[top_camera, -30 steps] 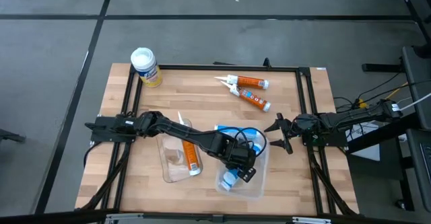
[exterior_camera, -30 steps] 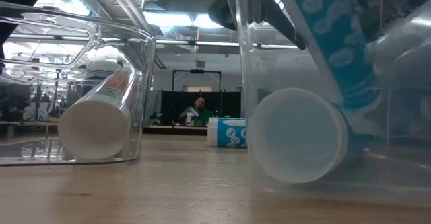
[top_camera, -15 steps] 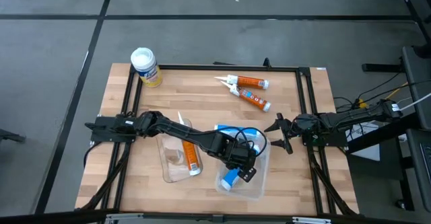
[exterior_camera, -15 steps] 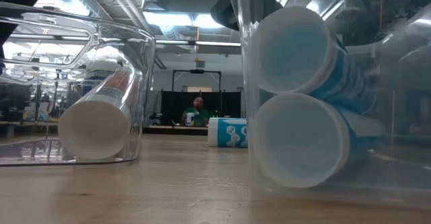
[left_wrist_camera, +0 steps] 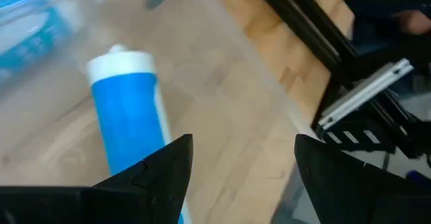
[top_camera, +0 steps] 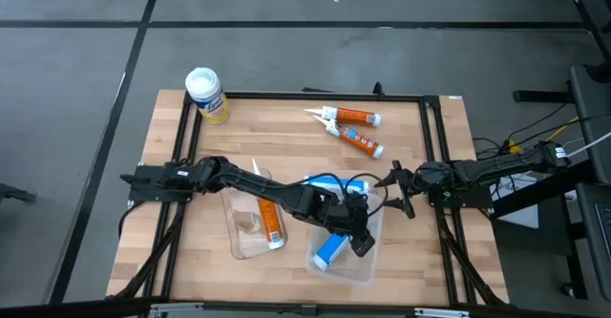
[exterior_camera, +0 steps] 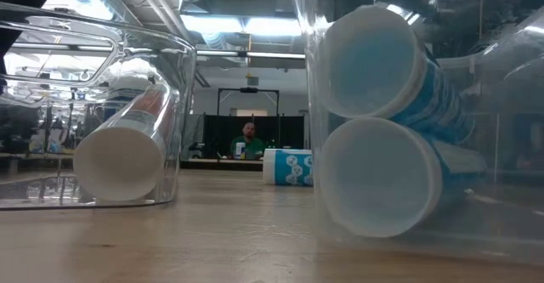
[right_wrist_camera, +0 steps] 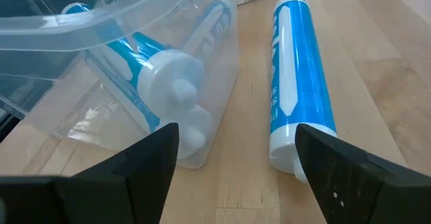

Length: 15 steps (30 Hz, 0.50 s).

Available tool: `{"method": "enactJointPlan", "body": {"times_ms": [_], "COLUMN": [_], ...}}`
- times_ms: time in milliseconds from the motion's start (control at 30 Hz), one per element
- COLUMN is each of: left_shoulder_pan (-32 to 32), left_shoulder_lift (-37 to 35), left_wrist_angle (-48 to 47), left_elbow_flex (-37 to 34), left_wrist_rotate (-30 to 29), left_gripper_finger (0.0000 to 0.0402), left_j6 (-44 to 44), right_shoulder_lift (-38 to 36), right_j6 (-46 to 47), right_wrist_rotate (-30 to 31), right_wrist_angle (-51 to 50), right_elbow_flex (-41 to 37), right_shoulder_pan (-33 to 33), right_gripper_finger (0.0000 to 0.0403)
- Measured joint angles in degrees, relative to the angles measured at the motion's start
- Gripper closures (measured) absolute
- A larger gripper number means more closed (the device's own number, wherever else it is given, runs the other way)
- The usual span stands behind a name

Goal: Pick & place silicon tubes, Sealant and Lysol wipes
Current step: Put the blue sealant into the right transparent bin

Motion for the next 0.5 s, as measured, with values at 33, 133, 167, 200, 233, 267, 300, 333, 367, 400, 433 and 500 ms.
{"method": "enactJointPlan", "body": {"times_ms": [33,133,167,200,233,267,300,333,367,400,433,500], "left_shoulder_pan": [0.0,0.2,0.3,0.4,0.6,0.7,1.0,1.3,1.6,2.0,2.4,3.2], "left_shoulder_lift": [0.0,-0.1,-0.5,-0.9,-1.6,-2.6,-3.5,-4.3,-5.2,-6.0,-6.7,-8.1], "left_wrist_angle": [0.8,3.0,2.9,2.8,3.0,2.5,2.0,2.0,1.1,-0.5,-2.0,-6.0], "left_elbow_flex": [0.0,0.0,0.0,0.0,0.0,0.0,0.1,0.2,0.2,0.2,0.2,0.2], "left_wrist_rotate": [0.0,0.0,0.0,0.0,-0.1,-0.2,-0.3,-0.3,-0.5,-0.6,-1.0,-2.4], "left_gripper_finger": [0.0149,0.0149,0.0149,0.0149,0.0149,0.0149,0.0149,0.0149,0.0149,0.0149,0.0149,0.0149], "left_j6": [1.4,6.2,7.8,9.6,11.3,13.3,15.6,17.9,20.4,23.0,25.6,30.3], "right_shoulder_lift": [0.0,0.0,0.0,0.0,0.0,0.0,0.0,0.0,0.0,0.0,0.0,0.0], "right_j6": [0.0,0.0,0.0,0.0,0.0,0.0,0.0,0.0,0.0,0.0,0.0,0.0], "right_wrist_rotate": [0.0,0.0,0.0,0.0,0.0,0.0,0.0,0.0,0.0,0.0,0.0,0.0], "right_wrist_angle": [0.0,0.0,0.0,0.0,0.0,0.0,0.0,0.0,0.0,0.0,0.0,0.0], "right_elbow_flex": [0.0,0.0,0.0,0.0,0.0,0.0,0.0,0.0,0.0,0.0,0.0,0.0], "right_shoulder_pan": [0.0,0.0,0.0,0.0,0.0,0.0,0.0,0.0,0.0,0.0,0.0,0.0], "right_gripper_finger": [0.0105,0.0105,0.0105,0.0105,0.0105,0.0105,0.0105,0.0105,0.0105,0.0105,0.0105,0.0105]}}
